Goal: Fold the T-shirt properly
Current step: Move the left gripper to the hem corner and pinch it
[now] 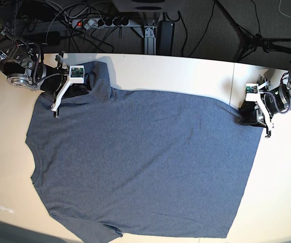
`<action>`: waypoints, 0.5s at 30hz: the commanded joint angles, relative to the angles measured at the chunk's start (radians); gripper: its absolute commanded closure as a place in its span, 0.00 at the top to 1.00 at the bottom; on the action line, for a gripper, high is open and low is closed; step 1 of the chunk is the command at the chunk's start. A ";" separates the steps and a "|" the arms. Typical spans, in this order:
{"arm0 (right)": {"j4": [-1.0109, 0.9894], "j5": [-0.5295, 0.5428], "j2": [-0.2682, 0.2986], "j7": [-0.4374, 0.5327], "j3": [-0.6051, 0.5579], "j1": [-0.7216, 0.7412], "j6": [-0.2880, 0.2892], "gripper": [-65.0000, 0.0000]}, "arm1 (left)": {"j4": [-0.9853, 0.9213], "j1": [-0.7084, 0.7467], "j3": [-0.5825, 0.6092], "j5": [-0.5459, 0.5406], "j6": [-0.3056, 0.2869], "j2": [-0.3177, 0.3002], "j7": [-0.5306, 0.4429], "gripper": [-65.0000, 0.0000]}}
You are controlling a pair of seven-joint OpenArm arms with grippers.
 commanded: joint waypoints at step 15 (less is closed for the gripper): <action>-0.014 -0.025 0.023 -0.068 -0.003 -0.004 0.032 0.00 | -0.088 0.021 0.018 0.074 -0.180 0.035 0.084 0.00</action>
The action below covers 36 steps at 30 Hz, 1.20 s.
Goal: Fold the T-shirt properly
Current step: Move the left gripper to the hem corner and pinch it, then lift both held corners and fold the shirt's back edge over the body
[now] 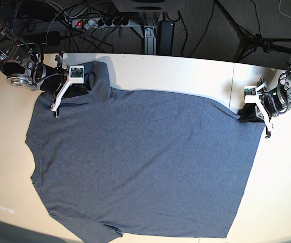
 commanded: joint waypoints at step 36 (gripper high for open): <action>0.163 0.238 0.155 -0.199 0.126 -0.008 0.036 0.00 | 0.431 0.036 -0.004 -0.145 -0.132 -0.202 0.426 0.00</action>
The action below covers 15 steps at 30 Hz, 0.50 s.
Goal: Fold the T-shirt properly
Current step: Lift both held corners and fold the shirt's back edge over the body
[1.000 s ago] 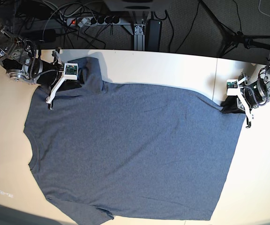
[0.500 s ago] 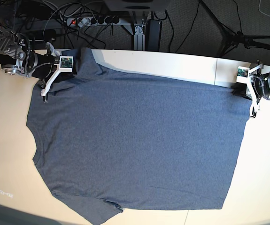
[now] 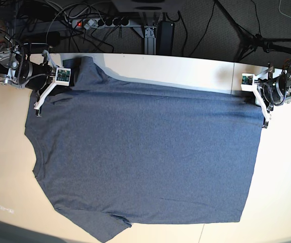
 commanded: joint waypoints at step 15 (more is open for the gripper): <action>0.056 0.041 0.024 -0.026 0.122 0.054 0.047 0.00 | 0.006 -0.014 -0.296 -0.205 -0.124 -0.030 -0.045 0.00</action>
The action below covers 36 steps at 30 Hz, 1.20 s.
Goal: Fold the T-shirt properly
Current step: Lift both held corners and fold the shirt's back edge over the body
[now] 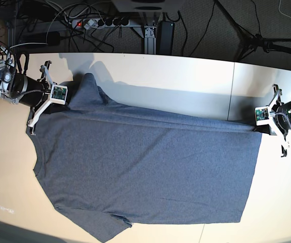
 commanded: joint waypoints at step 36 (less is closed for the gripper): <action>-0.402 -0.004 -0.243 -0.013 -0.362 0.587 0.103 0.00 | -0.539 -0.372 -0.014 0.071 -0.050 0.316 -0.053 0.00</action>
